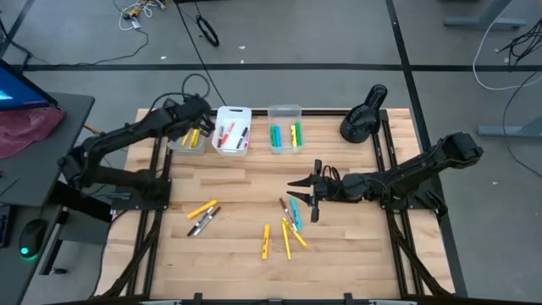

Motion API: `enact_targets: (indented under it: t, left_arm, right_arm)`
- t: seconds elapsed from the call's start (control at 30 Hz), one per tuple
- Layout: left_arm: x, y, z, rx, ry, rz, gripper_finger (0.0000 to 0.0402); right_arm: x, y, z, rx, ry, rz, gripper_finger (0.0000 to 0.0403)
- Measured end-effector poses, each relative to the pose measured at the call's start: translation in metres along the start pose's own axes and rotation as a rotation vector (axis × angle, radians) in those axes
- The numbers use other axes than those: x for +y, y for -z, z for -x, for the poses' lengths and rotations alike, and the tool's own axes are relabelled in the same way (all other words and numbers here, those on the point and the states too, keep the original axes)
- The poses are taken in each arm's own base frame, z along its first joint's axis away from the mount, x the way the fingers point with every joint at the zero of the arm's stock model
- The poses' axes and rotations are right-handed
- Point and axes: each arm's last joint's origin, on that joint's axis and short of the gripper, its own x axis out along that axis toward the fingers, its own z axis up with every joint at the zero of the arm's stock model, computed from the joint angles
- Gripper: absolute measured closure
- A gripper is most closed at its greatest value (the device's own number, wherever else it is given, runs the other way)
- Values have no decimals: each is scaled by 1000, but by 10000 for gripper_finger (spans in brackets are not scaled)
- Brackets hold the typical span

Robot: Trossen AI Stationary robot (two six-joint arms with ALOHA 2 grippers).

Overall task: Pick & Place Markers
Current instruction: Put the pink marker into the gray bin, then put the brown erase marker into the white bin

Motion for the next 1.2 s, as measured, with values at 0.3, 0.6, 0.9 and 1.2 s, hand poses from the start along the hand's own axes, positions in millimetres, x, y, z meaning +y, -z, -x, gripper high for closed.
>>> enact_targets:
  t: [0.3,0.6,0.9,1.2]
  left_arm:
    - [25,37,-69,56,-5,203,338]
    - [14,43,-88,134,27,156,334]
    - [-3,55,-116,258,18,108,333]
    - [2,47,-112,276,45,80,248]
  right_arm:
    - [2,1,1,6,-7,3,292]
    - [1,0,0,5,-6,3,292]
    - [1,1,1,7,-6,-1,292]
    - [1,1,1,9,-6,-4,292]
